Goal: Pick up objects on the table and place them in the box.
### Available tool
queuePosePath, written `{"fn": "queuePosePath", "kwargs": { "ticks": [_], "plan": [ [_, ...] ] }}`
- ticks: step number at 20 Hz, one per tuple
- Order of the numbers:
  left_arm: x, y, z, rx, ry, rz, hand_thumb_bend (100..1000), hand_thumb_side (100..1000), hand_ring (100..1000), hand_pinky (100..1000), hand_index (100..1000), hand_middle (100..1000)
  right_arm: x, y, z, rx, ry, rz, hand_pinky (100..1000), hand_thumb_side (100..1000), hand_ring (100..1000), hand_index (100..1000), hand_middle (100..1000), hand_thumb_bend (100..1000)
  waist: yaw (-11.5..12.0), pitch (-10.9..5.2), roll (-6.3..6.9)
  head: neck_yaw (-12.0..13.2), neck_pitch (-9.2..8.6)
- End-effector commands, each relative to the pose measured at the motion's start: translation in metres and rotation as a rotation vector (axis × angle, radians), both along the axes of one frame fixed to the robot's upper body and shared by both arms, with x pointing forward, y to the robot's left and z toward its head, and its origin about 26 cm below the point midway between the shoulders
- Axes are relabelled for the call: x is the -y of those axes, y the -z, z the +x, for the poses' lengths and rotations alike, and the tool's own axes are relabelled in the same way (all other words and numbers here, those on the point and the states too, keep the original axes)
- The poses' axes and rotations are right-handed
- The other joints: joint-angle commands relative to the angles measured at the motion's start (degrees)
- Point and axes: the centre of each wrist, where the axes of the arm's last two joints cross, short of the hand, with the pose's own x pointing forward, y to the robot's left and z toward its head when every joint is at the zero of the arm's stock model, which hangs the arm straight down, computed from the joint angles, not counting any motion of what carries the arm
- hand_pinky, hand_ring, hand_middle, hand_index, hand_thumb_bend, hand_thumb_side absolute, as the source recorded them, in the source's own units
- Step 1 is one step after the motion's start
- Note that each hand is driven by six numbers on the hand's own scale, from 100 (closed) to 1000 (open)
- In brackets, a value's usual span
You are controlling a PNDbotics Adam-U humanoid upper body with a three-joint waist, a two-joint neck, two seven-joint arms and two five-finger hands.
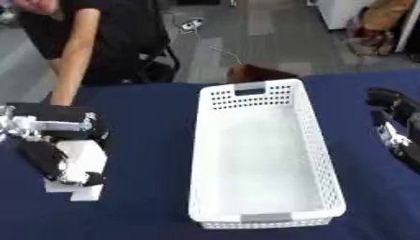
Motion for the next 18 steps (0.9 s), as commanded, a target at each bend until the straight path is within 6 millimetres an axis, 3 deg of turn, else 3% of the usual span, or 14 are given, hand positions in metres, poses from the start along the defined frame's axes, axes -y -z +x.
{"fn": "queuePosePath", "kwargs": {
  "ticks": [1, 8, 18],
  "plan": [
    [0.009, -0.024, 0.003, 0.062, 0.023, 0.001, 187, 267, 100, 100, 340, 161, 0.003, -0.007, -0.001, 0.016, -0.001, -0.026, 801, 751, 850, 891, 895, 100, -0.1, -1.44, -0.16, 0.1, 0.04],
    [0.040, -0.047, 0.027, 0.109, 0.102, -0.025, 177, 260, 100, 100, 337, 157, 0.001, -0.005, 0.000, 0.010, -0.010, -0.030, 801, 751, 850, 891, 895, 100, -0.5, -1.90, 0.18, 0.7, 0.25],
    [0.064, -0.055, 0.047, 0.110, 0.159, -0.022, 169, 258, 100, 100, 334, 154, -0.004, -0.006, 0.001, 0.012, -0.030, -0.032, 801, 749, 850, 891, 895, 100, -2.2, -2.09, 0.65, 1.5, 0.29]
  ]
}}
